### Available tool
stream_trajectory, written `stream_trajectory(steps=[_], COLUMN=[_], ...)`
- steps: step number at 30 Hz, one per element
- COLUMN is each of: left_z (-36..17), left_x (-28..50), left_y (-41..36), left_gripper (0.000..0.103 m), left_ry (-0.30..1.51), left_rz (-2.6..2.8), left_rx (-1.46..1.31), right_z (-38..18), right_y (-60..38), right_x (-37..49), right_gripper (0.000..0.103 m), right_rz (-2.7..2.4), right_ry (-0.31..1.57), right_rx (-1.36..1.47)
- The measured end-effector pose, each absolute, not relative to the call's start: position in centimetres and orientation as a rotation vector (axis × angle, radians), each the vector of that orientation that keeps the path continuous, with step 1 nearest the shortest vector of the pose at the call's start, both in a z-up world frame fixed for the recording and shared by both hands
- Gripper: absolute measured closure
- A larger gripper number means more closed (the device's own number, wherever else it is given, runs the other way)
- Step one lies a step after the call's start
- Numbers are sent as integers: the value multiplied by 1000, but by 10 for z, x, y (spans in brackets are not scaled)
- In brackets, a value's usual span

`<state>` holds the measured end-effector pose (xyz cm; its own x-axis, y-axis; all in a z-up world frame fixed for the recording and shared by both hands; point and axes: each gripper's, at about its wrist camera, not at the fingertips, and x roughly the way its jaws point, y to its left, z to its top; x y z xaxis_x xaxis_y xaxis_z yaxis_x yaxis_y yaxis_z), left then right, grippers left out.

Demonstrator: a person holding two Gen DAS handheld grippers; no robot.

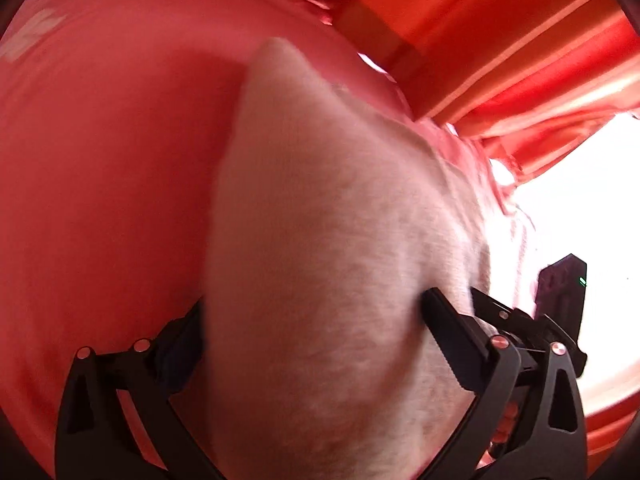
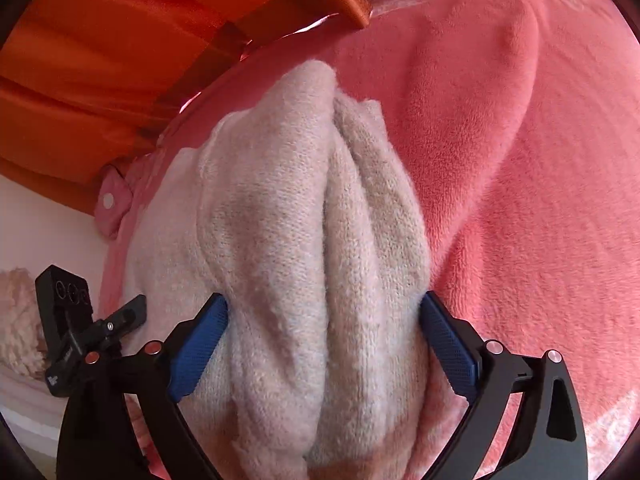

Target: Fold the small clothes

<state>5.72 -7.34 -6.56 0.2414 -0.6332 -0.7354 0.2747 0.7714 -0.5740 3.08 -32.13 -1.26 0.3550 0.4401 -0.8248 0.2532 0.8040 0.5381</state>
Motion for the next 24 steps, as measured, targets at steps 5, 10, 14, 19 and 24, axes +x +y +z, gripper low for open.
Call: stream_trajectory(steps=[5,10,14,19,24], left_z=[-40,31,109,215,265], left_x=[56,47,31,0,7], left_y=[-83,-66,-35,5,46], left_gripper=[51,58,58,57,56], left_ry=[1135,1001,833,537,366], left_rz=[-684,-783,-858,-888,-865], left_rx=[-272,-262,-254,-190,-219], right_z=[19,95,183,298,337], right_y=[-313,-293,-268,-222,-190], right_x=[29,24,16,6,36], right_gripper=[68,75,80,80,80], right_rz=[144,159,225,313,356], right_ry=[1192,1041,841,575,434], right_rx=[619,547,492,359,322])
